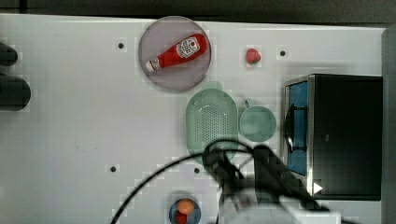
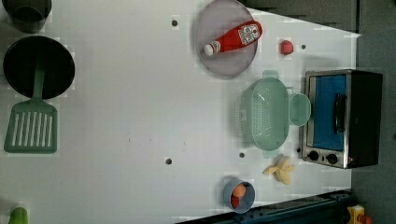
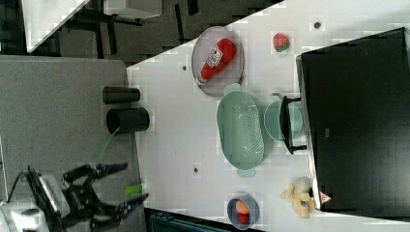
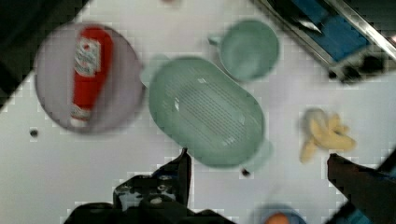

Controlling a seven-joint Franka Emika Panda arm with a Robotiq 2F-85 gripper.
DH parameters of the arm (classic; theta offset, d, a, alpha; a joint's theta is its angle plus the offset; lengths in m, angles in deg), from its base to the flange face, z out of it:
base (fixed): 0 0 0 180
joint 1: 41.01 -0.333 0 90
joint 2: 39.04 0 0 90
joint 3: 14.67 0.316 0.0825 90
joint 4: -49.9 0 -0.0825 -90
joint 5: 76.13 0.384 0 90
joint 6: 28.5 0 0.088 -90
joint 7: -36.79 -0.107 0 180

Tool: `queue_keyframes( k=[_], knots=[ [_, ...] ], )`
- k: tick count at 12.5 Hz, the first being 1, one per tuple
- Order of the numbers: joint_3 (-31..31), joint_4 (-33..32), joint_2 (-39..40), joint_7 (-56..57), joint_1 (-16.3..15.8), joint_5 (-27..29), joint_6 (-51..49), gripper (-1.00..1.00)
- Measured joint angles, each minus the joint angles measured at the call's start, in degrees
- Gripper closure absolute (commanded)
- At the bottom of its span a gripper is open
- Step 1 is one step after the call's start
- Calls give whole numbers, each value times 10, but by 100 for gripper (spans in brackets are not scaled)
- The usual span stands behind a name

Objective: Drag strainer right to left.

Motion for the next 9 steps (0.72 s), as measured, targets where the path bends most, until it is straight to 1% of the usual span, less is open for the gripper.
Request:
queue_keyframes(
  k=[2, 4, 7, 9],
  knots=[
    [4, -17, 62, -32, -2, 5, 65, -100],
    [7, -71, 141, -94, -5, 7, 154, -100],
    [20, -139, 284, -214, -10, -7, 286, -100],
    [19, -150, 382, -282, -15, -4, 343, -100]
  ],
)
